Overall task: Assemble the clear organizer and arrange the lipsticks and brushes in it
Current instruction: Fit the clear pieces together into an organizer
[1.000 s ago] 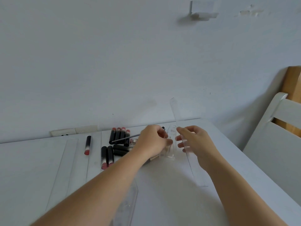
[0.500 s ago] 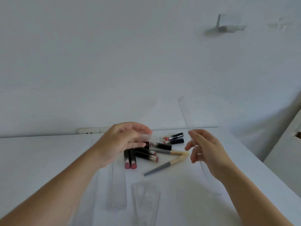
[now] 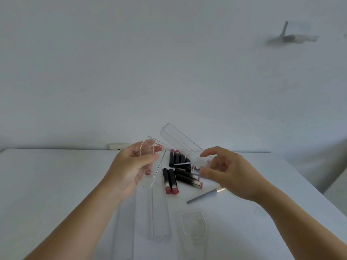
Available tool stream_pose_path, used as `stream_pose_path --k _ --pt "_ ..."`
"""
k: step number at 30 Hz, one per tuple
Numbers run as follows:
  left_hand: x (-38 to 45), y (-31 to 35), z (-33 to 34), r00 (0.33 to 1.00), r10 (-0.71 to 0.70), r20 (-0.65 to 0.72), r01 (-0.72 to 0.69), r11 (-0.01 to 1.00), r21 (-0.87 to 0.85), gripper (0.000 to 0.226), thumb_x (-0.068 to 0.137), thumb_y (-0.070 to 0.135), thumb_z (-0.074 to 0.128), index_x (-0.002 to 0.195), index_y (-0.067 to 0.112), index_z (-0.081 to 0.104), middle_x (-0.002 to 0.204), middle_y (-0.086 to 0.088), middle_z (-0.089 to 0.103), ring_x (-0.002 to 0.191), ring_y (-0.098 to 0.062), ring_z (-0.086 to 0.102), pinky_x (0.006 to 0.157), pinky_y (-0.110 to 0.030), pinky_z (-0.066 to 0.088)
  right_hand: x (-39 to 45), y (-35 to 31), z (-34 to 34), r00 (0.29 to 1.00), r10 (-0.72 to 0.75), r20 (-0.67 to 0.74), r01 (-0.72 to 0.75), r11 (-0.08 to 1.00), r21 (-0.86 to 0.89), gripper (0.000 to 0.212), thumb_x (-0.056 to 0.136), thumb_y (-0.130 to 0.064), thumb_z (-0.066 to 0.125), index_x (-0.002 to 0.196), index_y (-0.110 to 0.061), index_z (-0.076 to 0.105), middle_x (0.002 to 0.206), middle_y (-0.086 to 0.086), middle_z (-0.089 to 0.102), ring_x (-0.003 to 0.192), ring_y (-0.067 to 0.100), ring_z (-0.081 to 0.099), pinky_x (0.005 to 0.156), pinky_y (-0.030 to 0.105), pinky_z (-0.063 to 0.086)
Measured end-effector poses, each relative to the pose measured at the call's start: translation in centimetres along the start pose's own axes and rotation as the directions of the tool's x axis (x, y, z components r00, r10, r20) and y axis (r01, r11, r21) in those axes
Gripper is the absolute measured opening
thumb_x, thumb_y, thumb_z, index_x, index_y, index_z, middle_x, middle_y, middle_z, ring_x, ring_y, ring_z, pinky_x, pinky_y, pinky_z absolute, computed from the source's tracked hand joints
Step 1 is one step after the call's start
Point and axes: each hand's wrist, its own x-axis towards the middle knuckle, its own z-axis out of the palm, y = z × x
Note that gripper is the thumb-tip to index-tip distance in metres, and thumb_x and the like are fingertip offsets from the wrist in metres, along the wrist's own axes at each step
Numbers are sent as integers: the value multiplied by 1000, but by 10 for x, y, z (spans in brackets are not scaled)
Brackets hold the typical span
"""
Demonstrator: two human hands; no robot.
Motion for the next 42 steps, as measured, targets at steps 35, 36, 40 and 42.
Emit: stream_pose_path --k 35,36,40,42 --pt "-19 8 8 990 -65 -123 91 972 218 51 91 74 30 108 49 71 98 7 72 50 -7 43 42 -21 24 1 -4 11 995 -99 -11 86 912 -401 48 74 -68 58 121 -68 49 83 -17 62 67 5 59 64 28 50" --pt "-19 7 8 990 -68 -121 94 969 227 50 95 72 27 108 50 70 102 5 71 50 -7 42 42 -21 24 1 -4 12 994 -108 -18 92 919 -384 48 74 -69 58 120 -71 48 82 -15 63 65 6 59 64 28 50" --pt "-20 6 11 993 -81 -85 99 967 234 53 84 77 27 100 51 70 110 -4 69 49 -7 41 41 -20 24 3 -2 16 991 -133 -25 116 929 -351 48 75 -68 59 121 -71 47 83 -14 63 63 3 56 61 24 43" --pt "-20 6 10 993 -86 -84 103 968 228 53 81 77 27 99 50 70 112 -5 68 49 -7 40 41 -20 24 4 -2 17 990 -141 -24 124 928 -352 48 76 -67 61 122 -71 47 84 -15 62 64 2 55 61 23 43"
